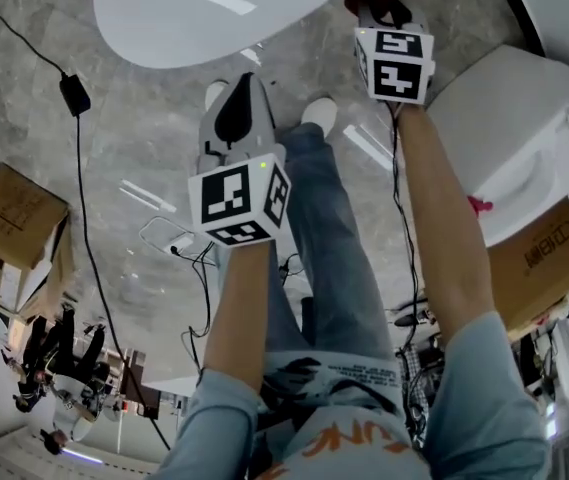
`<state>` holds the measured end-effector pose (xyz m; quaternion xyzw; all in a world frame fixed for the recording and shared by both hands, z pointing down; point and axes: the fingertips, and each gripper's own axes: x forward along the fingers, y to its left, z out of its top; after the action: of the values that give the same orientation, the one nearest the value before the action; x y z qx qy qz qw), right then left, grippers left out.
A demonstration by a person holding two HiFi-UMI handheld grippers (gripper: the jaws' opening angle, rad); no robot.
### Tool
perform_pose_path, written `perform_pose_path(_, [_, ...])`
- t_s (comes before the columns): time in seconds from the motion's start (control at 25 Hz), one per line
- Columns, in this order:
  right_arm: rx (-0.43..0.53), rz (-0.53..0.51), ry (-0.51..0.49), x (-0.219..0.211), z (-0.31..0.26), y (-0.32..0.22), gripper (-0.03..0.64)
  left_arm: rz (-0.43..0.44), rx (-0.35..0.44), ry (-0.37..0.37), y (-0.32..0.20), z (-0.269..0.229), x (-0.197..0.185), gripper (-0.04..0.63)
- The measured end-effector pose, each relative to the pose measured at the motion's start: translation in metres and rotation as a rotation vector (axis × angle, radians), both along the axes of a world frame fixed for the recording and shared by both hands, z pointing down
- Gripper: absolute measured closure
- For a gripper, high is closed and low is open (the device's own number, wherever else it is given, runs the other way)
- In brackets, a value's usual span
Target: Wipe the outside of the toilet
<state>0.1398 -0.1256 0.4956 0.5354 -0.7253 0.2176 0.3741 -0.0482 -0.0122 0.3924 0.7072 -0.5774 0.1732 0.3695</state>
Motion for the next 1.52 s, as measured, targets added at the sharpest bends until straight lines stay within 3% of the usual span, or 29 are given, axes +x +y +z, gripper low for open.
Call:
perform_pose_path(0.2, [0.001, -0.066, -0.024, -0.028, -0.002, 0.005, 0.529, -0.020, -0.018, -0.022, 0.011, 0.005, -0.012, 0.603])
perform_pose_path(0.6, [0.017, -0.157, 0.029, -0.066, -0.003, 0.034, 0.529, -0.064, -0.021, -0.013, 0.016, 0.011, -0.036, 0.603])
perform_pose_path(1.08, [-0.007, -0.206, -0.001, -0.119, -0.004, 0.072, 0.529, -0.086, -0.042, -0.006, 0.029, 0.017, -0.058, 0.603])
perform_pose_path(1.52, [-0.047, -0.256, -0.040, -0.168, -0.004, 0.101, 0.529, -0.165, -0.062, -0.021, 0.044, 0.022, -0.099, 0.603])
